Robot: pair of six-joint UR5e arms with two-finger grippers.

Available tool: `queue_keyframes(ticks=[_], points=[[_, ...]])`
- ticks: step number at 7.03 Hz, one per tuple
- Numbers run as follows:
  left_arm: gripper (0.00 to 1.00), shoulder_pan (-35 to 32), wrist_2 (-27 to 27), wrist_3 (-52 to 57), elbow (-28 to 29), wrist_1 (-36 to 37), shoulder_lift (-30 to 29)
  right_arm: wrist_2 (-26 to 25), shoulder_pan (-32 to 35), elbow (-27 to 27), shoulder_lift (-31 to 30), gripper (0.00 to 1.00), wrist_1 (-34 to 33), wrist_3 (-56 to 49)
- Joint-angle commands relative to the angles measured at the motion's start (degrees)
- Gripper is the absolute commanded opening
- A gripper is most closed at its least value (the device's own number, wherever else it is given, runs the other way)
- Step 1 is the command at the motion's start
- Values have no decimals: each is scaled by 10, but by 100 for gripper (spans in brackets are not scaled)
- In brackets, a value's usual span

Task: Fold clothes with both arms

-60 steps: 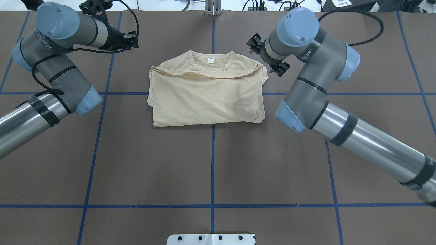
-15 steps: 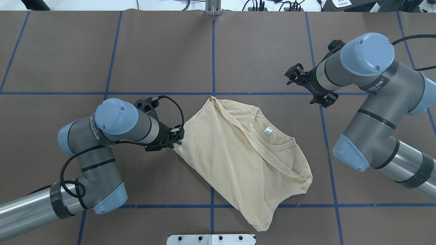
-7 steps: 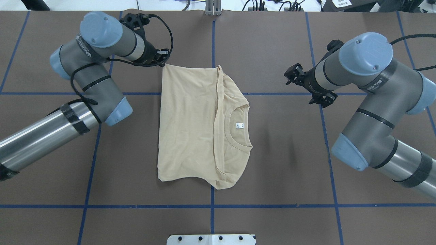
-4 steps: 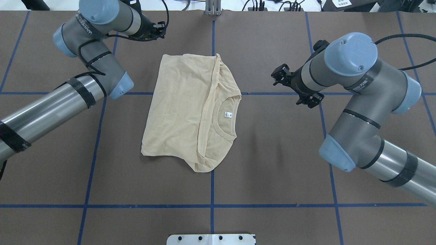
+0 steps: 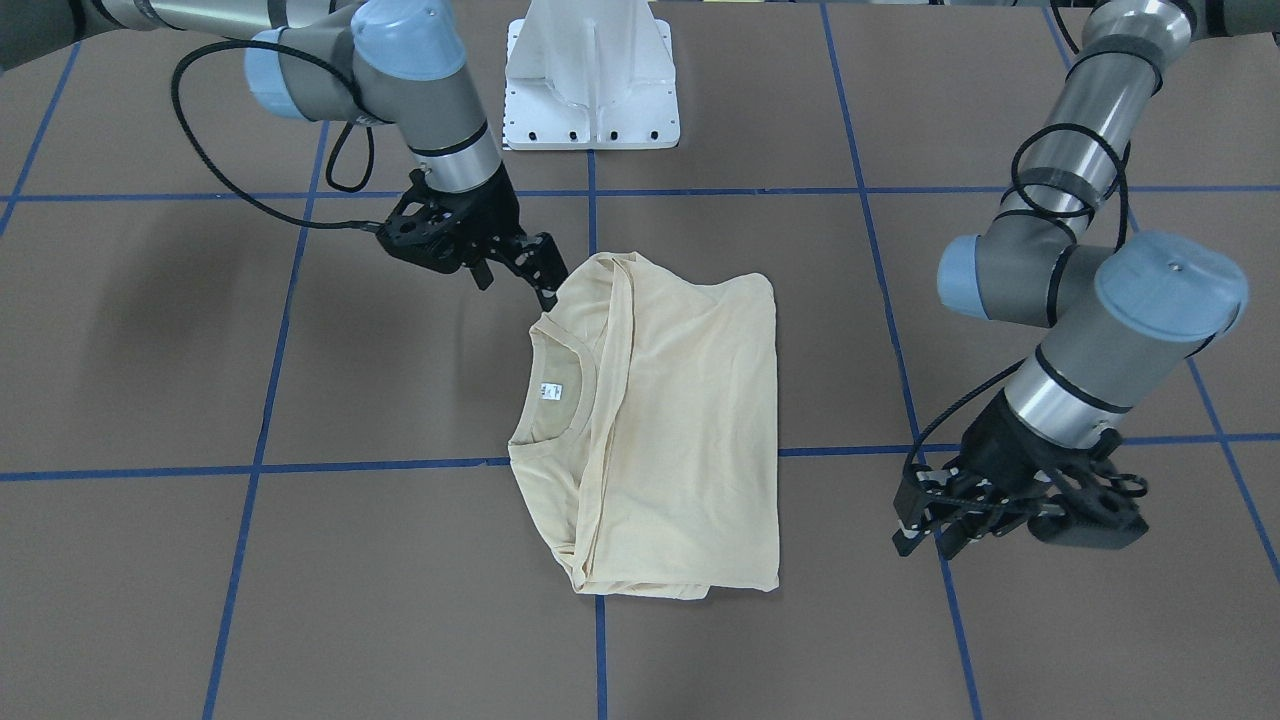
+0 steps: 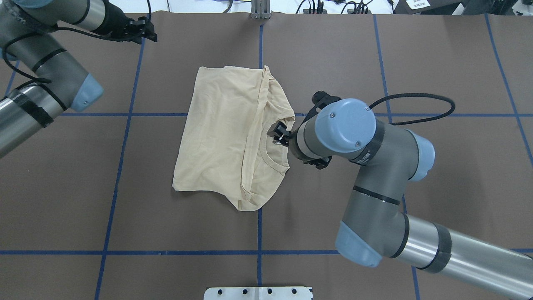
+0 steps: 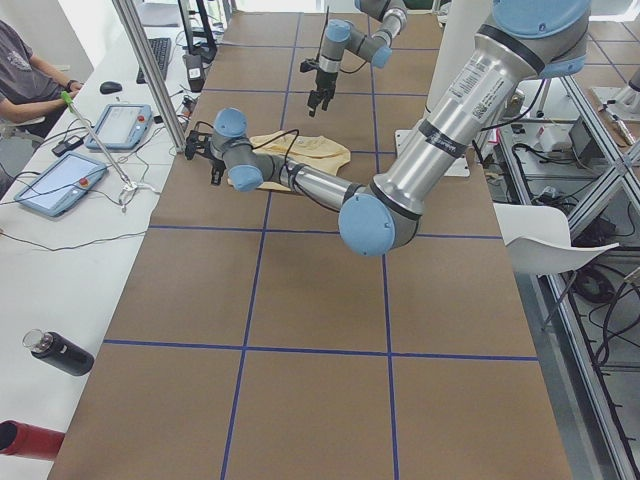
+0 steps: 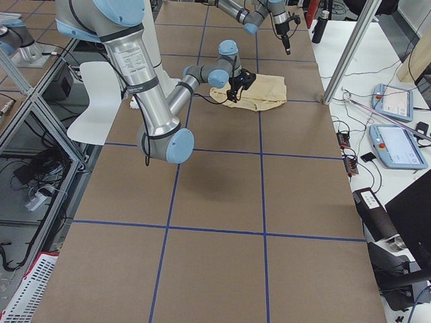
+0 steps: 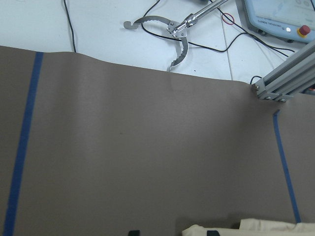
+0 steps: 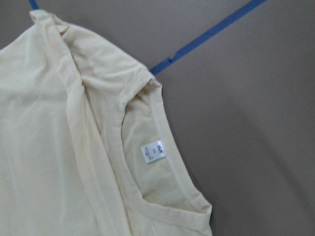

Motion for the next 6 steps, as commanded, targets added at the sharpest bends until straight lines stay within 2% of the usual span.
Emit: queue_keyframes(ticks=[1,3,4,6], points=[[55,-12,-4,24,-48,3,55,-6,-47,-68,69,91,-2,-120],[55,-11,-2,22,-48,3,58,12,-53,-94,81,56,-2,-321],[55,-12,-2,21,-48,2,59,87,-52,-104,77,43,-1,-369],[55,-13,1,18,-53,2,71,105,-53,-140,99,41,-2,-418]])
